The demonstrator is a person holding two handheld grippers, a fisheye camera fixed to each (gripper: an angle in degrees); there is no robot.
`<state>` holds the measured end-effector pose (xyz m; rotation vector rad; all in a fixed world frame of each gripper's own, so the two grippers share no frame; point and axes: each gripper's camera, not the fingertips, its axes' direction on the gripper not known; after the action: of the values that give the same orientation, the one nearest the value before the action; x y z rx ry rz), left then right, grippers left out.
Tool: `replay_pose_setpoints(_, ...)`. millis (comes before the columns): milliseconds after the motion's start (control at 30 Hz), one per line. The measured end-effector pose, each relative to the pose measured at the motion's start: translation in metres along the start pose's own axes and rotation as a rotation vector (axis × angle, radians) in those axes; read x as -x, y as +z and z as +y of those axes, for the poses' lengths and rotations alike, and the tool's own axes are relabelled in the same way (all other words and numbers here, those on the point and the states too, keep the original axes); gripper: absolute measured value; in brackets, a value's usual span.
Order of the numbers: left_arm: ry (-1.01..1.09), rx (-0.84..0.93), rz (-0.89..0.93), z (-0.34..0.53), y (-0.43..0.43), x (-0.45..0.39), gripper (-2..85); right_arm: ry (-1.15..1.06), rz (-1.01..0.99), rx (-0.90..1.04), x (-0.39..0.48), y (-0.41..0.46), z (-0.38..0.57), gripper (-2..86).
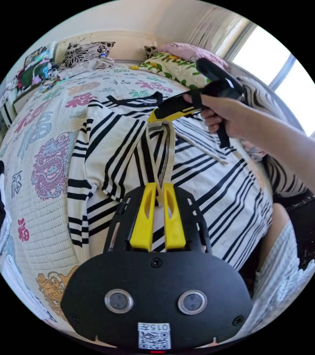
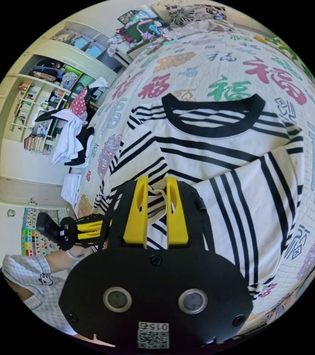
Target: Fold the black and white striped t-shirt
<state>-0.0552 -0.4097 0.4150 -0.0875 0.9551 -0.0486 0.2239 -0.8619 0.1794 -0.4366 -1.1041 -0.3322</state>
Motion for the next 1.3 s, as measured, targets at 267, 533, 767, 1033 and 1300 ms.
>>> replay_pose_setpoints(267,0.058,-0.034,0.06,0.01,-0.013,-0.013,-0.5,-0.096,0.038,0.032,-0.01,-0.032,0.042,-0.2)
replay_pose_setpoints(533,0.022,-0.128,0.131,-0.007,-0.038,-0.007,0.8,-0.2,0.143,-0.012,0.018,-0.053,0.062,0.4)
replay_pose_setpoints(767,0.025,0.081,0.171,-0.037,0.006,0.017,-0.1,-0.299,0.178,0.199,0.024,-0.042,0.083,-0.8)
replay_pose_setpoints(1033,-0.01,-0.108,0.062,-0.135,-0.037,0.078,5.3,-0.12,0.223,-0.16,-0.048,-0.151,0.086,6.1)
replay_pose_setpoints(1300,-0.2,0.103,0.023,-0.266,0.054,0.134,11.9,0.024,0.275,-0.081,-0.092,-0.149,0.042,10.1)
